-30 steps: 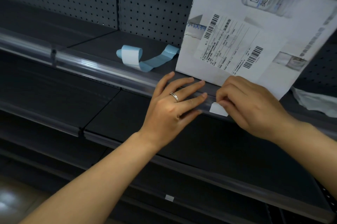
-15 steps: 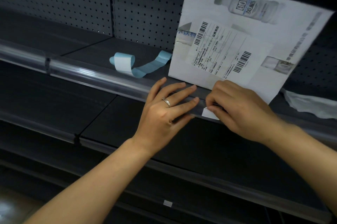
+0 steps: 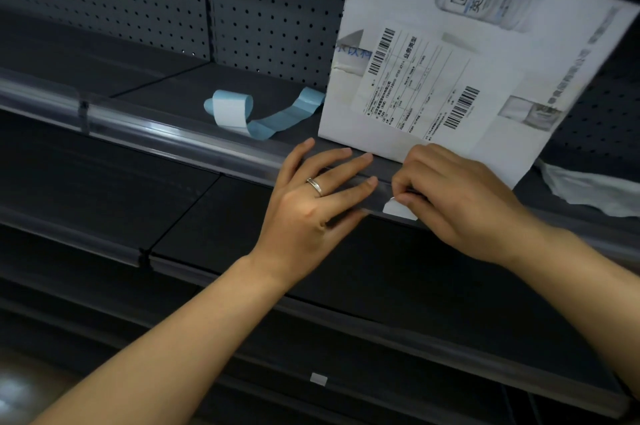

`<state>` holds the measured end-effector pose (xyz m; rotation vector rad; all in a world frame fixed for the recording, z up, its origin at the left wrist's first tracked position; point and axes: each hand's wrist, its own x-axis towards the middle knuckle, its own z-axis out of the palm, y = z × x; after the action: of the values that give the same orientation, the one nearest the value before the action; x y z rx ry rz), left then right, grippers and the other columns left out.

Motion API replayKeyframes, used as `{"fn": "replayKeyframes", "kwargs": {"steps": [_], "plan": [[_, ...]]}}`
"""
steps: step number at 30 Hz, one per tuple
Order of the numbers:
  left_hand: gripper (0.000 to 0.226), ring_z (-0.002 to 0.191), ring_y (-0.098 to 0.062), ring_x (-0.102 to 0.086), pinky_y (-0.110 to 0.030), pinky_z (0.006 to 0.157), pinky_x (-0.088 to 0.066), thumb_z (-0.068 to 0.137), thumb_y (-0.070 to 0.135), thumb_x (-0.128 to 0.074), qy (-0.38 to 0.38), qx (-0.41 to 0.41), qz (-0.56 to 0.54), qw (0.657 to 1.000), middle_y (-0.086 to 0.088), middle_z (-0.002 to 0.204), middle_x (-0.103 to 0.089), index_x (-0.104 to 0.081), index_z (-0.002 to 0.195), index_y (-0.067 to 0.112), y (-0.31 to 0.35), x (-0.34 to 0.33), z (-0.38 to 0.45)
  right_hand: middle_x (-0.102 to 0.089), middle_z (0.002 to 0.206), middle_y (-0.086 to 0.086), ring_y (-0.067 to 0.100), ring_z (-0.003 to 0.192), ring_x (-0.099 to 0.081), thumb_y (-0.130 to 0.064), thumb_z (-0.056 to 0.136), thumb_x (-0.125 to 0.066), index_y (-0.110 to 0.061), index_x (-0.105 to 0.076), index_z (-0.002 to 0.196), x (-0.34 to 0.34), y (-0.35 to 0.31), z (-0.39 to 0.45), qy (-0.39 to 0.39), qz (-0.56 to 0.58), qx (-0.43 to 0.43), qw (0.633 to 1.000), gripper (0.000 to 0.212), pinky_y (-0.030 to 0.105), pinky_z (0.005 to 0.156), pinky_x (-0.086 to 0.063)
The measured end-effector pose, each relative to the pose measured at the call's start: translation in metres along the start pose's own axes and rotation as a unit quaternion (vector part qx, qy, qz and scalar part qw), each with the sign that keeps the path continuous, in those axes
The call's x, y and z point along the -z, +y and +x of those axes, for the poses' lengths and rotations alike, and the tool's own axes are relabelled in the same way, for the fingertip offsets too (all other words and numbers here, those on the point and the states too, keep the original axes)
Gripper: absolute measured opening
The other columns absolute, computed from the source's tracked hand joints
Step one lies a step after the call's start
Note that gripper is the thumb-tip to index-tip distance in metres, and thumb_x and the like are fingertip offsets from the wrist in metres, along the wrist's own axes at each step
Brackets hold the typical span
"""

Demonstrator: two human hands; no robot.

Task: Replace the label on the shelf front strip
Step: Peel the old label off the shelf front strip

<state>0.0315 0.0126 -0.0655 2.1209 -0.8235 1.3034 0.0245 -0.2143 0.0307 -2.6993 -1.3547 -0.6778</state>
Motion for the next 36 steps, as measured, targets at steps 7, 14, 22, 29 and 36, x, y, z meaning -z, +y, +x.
{"fn": "replayKeyframes", "kwargs": {"steps": [7,14,22,29,36], "plan": [[0.022,0.137,-0.027,-0.056,-0.057,0.118,-0.036,0.084,0.024,-0.086,0.024,0.062,-0.035,0.997,-0.006,0.141,-0.066,-0.082,0.103,0.014,0.022,0.007,-0.005,-0.051,0.089,-0.009,0.007,0.082,-0.052,-0.010,0.099,-0.057,-0.009,-0.064,0.101,0.000,0.005,-0.002,0.126,0.170,-0.075,0.974,0.008,0.020,0.072,-0.042],[0.010,0.149,-0.018,-0.035,-0.055,0.119,-0.034,0.084,0.024,-0.083,0.079,0.271,-0.106,0.953,0.003,0.153,-0.053,-0.081,0.092,0.020,0.068,-0.012,-0.011,-0.064,0.072,0.003,0.008,0.071,-0.058,-0.008,0.095,-0.055,-0.010,-0.069,0.075,0.005,0.007,-0.002,0.224,0.268,-0.146,0.926,0.025,0.019,0.066,-0.042],[0.011,0.153,-0.019,-0.031,-0.061,0.120,-0.032,0.087,0.029,-0.080,0.147,0.351,-0.100,0.919,0.002,0.155,-0.049,-0.075,0.089,0.020,0.096,-0.036,0.003,-0.053,0.054,-0.009,0.009,0.055,-0.050,-0.014,0.096,-0.058,-0.016,-0.069,0.064,0.005,0.010,-0.002,0.230,0.321,-0.173,0.902,0.034,0.022,0.058,-0.039],[0.009,0.155,-0.018,-0.025,-0.062,0.122,-0.028,0.089,0.025,-0.078,0.151,0.369,-0.102,0.912,0.006,0.158,-0.044,-0.070,0.086,0.023,0.100,-0.041,0.007,-0.049,0.054,0.027,0.032,0.054,-0.045,-0.007,0.099,-0.054,0.005,-0.069,0.065,0.007,0.017,-0.004,0.274,0.388,-0.194,0.858,0.040,0.013,0.059,-0.037],[0.013,0.153,-0.020,-0.030,-0.060,0.120,-0.032,0.090,0.028,-0.077,0.141,0.369,-0.092,0.914,0.005,0.155,-0.046,-0.067,0.096,0.023,0.100,-0.035,0.008,-0.049,0.054,0.025,0.016,0.052,-0.044,-0.009,0.100,-0.054,0.004,-0.068,0.065,0.005,0.019,-0.004,0.278,0.412,-0.182,0.849,0.041,0.007,0.062,-0.039]]}}
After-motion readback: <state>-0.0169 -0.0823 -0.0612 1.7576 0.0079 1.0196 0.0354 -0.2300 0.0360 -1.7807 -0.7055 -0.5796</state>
